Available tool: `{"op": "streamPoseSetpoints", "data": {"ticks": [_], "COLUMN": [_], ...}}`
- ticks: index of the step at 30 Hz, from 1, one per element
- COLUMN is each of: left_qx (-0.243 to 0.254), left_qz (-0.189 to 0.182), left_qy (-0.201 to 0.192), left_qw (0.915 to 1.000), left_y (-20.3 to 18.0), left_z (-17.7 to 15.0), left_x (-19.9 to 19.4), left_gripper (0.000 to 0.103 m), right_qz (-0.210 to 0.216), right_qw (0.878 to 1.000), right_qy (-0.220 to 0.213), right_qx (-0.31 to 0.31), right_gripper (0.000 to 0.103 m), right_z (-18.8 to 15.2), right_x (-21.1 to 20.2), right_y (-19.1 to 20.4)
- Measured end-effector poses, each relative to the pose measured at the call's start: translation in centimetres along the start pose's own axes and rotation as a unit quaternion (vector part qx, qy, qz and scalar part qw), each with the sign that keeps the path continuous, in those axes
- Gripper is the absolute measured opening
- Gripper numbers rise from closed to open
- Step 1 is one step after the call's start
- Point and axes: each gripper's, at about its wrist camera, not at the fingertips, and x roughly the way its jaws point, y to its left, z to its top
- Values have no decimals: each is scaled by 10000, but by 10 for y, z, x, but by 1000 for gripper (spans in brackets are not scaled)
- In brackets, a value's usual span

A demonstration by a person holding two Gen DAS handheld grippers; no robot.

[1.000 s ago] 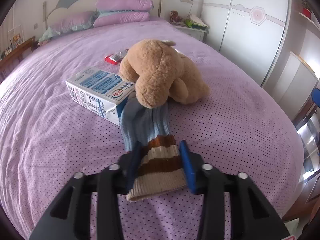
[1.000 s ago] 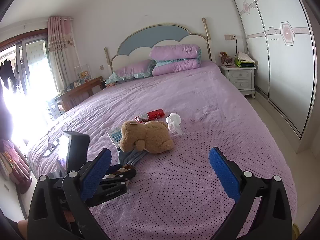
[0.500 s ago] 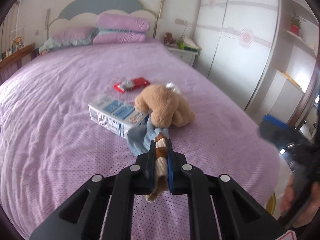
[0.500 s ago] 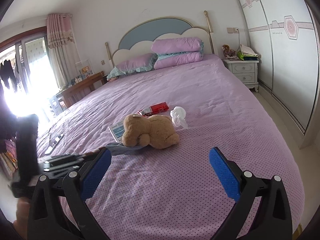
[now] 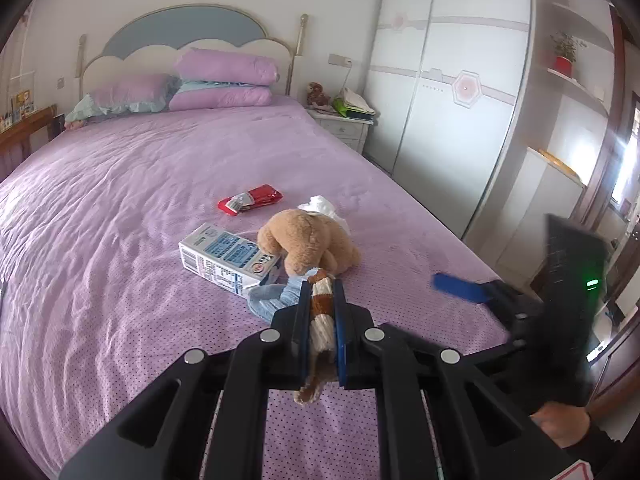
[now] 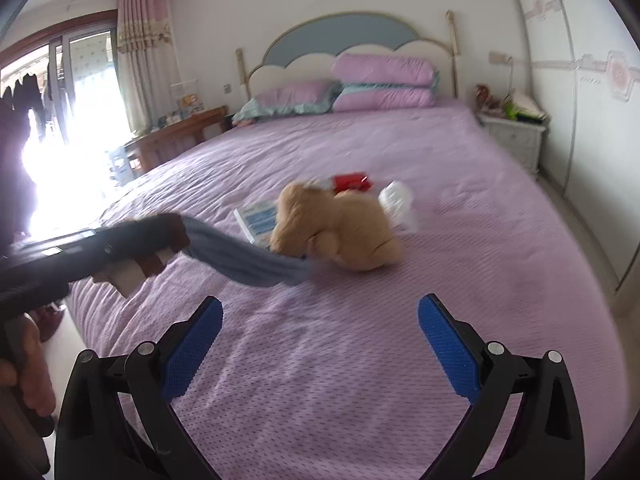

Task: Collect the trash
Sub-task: 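Grasp the striped sock with the left gripper while the right tool approaches it, then grasp the sock's blue end with the right gripper and lift it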

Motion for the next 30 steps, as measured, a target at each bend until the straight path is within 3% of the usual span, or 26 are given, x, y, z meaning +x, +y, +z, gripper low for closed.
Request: {"op": "streamPoseSetpoints", "data": {"ticks": [6,13,17,20,22,23,25,28,30], "left_qx": [136,446,596,659,691,716,749,816,860], "left_qz": [-144,-328,-378,-437,-473,-482,-515,-531,-563], "left_qy": [49,16,20,62,88,90,106,124,145], "left_qw": [9998,9985,9975,9969,9964,9962,9958,9952,9946], "left_y": [-9,-29,-41,-47,-51,-53,-57,-64,-69], "left_z": [4,8,10,9,8,8,7,6,5], "left_x": [-4,-14,-15,-14,-13,-13,-14,-14,-14], "left_gripper": [11,11,11,11,11,11,11,11,11], "right_qz": [218,132,109,74,194,242,304,354,365], "right_qw": [9996,9990,9988,9984,9987,9987,9987,9989,9988], "right_qy": [-35,2,-233,-409,-352,-336,-325,-273,-310], "right_qx": [-159,-433,-419,-381,-320,-295,-228,-129,-21], "right_gripper": [95,94,90,73,52,49,32,19,16], "right_z": [-1,-2,-3,-1,0,1,1,0,-1], "right_x": [19,30,23,16,15,15,12,9,4], "right_y": [2,2,0,-4,-9,-11,-16,-21,-27]}}
